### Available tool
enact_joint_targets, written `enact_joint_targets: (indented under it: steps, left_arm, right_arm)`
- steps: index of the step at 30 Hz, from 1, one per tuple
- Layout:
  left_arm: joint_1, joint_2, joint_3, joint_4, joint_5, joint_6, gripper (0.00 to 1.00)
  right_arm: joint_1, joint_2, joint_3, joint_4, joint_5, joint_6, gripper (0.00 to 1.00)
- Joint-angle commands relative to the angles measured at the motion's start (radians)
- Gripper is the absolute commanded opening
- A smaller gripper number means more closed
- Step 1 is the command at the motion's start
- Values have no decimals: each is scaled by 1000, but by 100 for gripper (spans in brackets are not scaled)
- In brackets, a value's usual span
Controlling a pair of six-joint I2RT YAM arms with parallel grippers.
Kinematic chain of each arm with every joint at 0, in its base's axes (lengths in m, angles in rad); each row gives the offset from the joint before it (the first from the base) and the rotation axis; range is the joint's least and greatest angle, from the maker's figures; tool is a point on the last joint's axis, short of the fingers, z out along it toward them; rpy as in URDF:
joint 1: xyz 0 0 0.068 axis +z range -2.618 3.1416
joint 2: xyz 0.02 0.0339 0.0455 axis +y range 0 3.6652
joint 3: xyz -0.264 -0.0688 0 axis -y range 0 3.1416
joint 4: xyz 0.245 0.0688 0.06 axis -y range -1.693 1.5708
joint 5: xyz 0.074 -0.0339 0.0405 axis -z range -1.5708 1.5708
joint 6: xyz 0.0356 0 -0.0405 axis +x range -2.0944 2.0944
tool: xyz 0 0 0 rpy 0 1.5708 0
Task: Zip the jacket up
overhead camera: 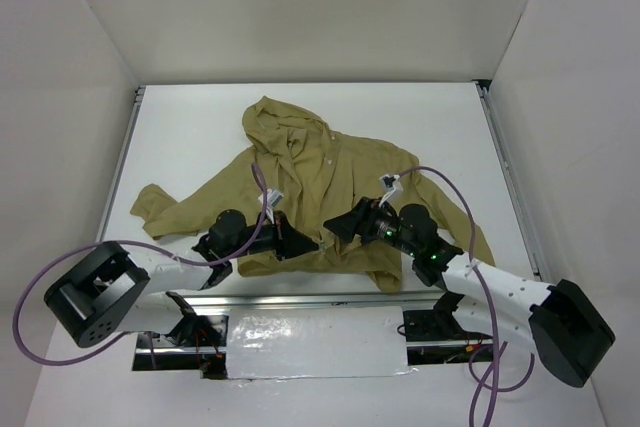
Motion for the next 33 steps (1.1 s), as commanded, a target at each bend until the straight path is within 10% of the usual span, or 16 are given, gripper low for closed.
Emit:
enact_joint_targets:
  steps: [1,12,33]
  left_arm:
    - [7,37,-6,173,63,-29,3]
    - [15,149,-6,329,99,-83,1]
    - [15,160,-1,355,95,-101,0]
  right_arm:
    - [-23,-56,31,-68,-44,-54,81]
    - [-14,-225,-82,-168,-162,5,78]
    - [95,-9,-174,246,-166,188,47]
